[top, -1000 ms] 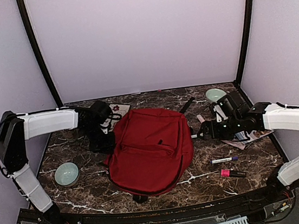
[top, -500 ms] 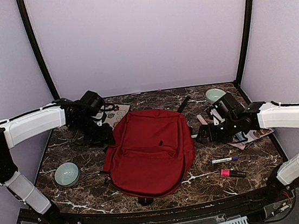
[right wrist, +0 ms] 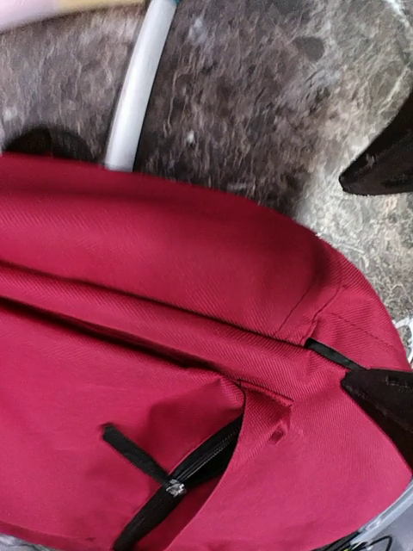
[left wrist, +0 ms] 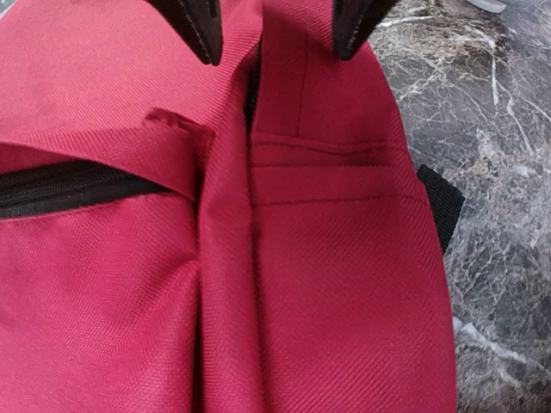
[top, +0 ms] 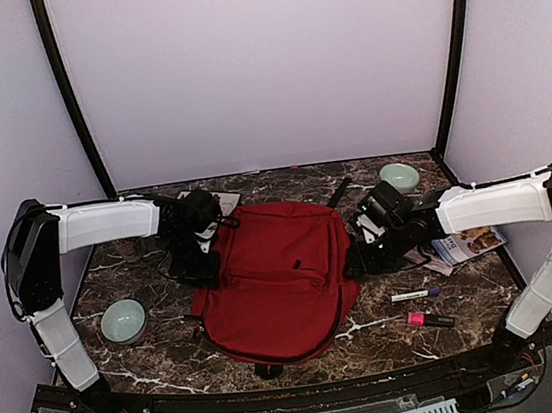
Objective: Pack the student bag
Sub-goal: Adjust the student bag at the center of the board.
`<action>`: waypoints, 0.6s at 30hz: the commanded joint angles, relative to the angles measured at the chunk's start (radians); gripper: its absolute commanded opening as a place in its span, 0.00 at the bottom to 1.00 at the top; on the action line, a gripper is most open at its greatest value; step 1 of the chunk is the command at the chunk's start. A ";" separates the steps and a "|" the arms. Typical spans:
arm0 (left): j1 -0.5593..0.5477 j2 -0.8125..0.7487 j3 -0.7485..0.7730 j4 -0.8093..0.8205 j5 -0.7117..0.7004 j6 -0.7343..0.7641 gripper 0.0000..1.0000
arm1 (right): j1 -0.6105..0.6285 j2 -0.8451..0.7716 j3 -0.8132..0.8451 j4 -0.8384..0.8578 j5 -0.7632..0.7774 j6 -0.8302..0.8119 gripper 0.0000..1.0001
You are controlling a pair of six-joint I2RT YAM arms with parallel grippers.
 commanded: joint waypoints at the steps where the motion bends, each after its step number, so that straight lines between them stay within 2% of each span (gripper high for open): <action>1: -0.001 -0.019 -0.050 0.042 -0.003 0.017 0.37 | 0.020 0.135 0.075 0.002 -0.051 -0.003 0.60; 3: -0.002 -0.030 -0.082 0.068 -0.014 0.001 0.16 | 0.021 0.202 0.119 -0.028 -0.060 -0.004 0.45; 4: -0.002 -0.042 -0.103 0.083 -0.017 -0.011 0.06 | 0.021 0.223 0.139 -0.032 -0.070 -0.005 0.34; 5: -0.001 -0.057 -0.127 0.097 -0.018 -0.021 0.00 | 0.019 0.243 0.149 -0.031 -0.074 -0.003 0.24; 6: -0.003 -0.078 -0.148 0.112 -0.017 -0.036 0.00 | 0.019 0.255 0.158 -0.026 -0.075 0.000 0.15; 9: -0.003 -0.154 -0.214 0.141 -0.003 -0.087 0.00 | 0.012 0.274 0.187 0.001 -0.046 0.000 0.02; 12: -0.005 -0.237 -0.286 0.169 0.035 -0.158 0.00 | -0.012 0.311 0.250 0.013 -0.016 -0.027 0.00; 14: -0.009 -0.289 -0.335 0.202 0.070 -0.222 0.00 | -0.044 0.360 0.349 -0.006 0.006 -0.053 0.00; 18: -0.035 -0.391 -0.463 0.369 0.178 -0.378 0.00 | -0.150 0.496 0.538 -0.085 -0.039 -0.041 0.00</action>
